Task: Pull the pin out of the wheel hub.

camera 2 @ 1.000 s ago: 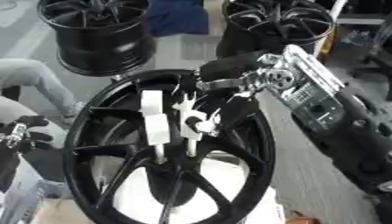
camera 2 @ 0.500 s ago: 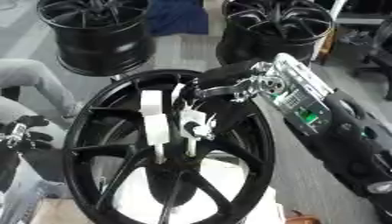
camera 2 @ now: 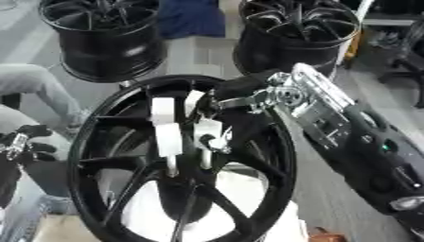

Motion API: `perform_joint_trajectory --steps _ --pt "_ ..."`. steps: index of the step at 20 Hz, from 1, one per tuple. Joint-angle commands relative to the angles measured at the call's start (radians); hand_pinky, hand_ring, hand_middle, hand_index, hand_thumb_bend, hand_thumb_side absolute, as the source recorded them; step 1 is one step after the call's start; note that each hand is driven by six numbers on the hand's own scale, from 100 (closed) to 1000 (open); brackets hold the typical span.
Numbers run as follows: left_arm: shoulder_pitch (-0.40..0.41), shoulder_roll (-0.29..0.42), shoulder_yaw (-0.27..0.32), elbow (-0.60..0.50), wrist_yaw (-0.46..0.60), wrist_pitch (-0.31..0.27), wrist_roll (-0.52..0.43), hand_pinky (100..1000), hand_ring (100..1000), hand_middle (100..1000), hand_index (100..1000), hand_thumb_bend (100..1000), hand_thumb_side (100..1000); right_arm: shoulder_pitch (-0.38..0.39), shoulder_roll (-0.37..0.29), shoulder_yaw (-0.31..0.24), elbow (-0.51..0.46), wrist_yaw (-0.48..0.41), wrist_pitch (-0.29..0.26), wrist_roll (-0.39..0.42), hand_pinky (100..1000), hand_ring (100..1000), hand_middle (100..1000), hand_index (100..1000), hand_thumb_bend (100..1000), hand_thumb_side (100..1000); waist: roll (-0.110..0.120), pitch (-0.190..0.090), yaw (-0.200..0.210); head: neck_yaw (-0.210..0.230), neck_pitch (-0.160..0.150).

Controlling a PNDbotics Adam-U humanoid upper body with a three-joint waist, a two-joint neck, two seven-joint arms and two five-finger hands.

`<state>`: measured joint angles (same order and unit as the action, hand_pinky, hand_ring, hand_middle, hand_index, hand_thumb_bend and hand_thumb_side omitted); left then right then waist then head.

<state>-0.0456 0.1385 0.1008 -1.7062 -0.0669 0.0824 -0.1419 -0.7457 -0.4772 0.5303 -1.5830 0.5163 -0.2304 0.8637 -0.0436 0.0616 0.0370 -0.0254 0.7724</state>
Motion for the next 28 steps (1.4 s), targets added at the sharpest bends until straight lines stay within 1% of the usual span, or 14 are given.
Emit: perform_joint_trajectory --steps 1,4,8,12,16,19,20,22,23,24,25,28 --pt "-0.014 0.003 -0.004 -0.016 -0.004 -0.002 -0.002 561 585 691 769 100 763 -0.009 -0.004 -0.006 0.009 0.014 0.000 0.005 749 804 796 897 100 727 0.004 -0.008 0.000 -0.002 -0.002" --pt "-0.014 0.003 -0.004 -0.016 -0.005 -0.002 -0.002 561 585 691 768 100 763 -0.006 0.000 -0.004 0.021 0.024 -0.003 0.013 741 797 795 894 100 724 0.004 -0.008 -0.001 -0.002 -0.002" --pt "-0.014 0.003 -0.004 -0.016 -0.005 -0.001 -0.002 561 585 692 768 100 763 -0.002 0.005 -0.003 0.035 0.035 -0.008 0.023 708 763 786 891 100 718 0.004 -0.008 -0.001 -0.002 -0.002" --pt "-0.013 0.003 -0.004 -0.016 -0.005 -0.002 -0.002 561 585 692 768 100 763 -0.001 0.008 -0.002 0.042 0.043 -0.013 0.028 684 737 774 886 100 696 0.004 -0.007 -0.002 -0.002 -0.002" --pt "-0.014 0.003 -0.004 -0.016 -0.006 -0.002 -0.001 560 585 692 768 100 763 0.000 0.010 0.000 0.044 0.053 -0.019 0.036 651 700 760 878 100 646 0.005 -0.007 -0.003 -0.003 -0.002" --pt "-0.013 0.003 -0.003 -0.016 -0.006 -0.002 -0.001 561 585 692 768 100 763 -0.001 0.010 0.000 0.043 0.059 -0.023 0.035 603 638 745 866 100 577 0.005 -0.007 -0.004 -0.004 -0.002" --pt "-0.013 0.002 -0.003 -0.016 -0.006 -0.002 -0.001 561 585 692 768 100 763 -0.001 0.010 0.000 0.041 0.059 -0.024 0.034 594 626 741 863 100 567 0.005 -0.007 -0.004 -0.004 -0.002" --pt "-0.014 0.002 -0.003 -0.016 -0.006 -0.002 -0.001 561 585 692 768 100 763 -0.002 0.010 -0.001 0.038 0.058 -0.025 0.029 540 574 722 851 100 519 0.005 -0.007 -0.004 -0.004 -0.002" --pt "-0.014 0.002 -0.003 -0.016 -0.006 -0.002 -0.001 561 585 692 768 100 763 -0.003 0.010 -0.001 0.036 0.057 -0.024 0.026 496 538 701 837 100 487 0.004 -0.007 -0.004 -0.004 -0.002" --pt "-0.014 0.002 -0.003 -0.016 -0.006 -0.002 -0.001 561 585 692 768 100 763 -0.003 0.009 -0.001 0.034 0.054 -0.023 0.023 478 525 693 831 100 478 0.004 -0.007 -0.004 -0.004 -0.002" --pt "-0.014 0.002 -0.003 -0.016 -0.006 -0.001 -0.001 561 585 692 768 100 764 -0.005 0.009 -0.002 0.031 0.051 -0.022 0.020 417 480 657 805 100 446 0.004 -0.007 -0.004 -0.004 -0.002" --pt "-0.013 0.002 -0.003 -0.015 -0.006 -0.001 -0.001 561 585 692 768 100 764 -0.009 0.004 -0.003 0.014 0.029 -0.019 0.003 333 402 573 696 100 273 0.004 -0.008 -0.004 -0.005 -0.002"
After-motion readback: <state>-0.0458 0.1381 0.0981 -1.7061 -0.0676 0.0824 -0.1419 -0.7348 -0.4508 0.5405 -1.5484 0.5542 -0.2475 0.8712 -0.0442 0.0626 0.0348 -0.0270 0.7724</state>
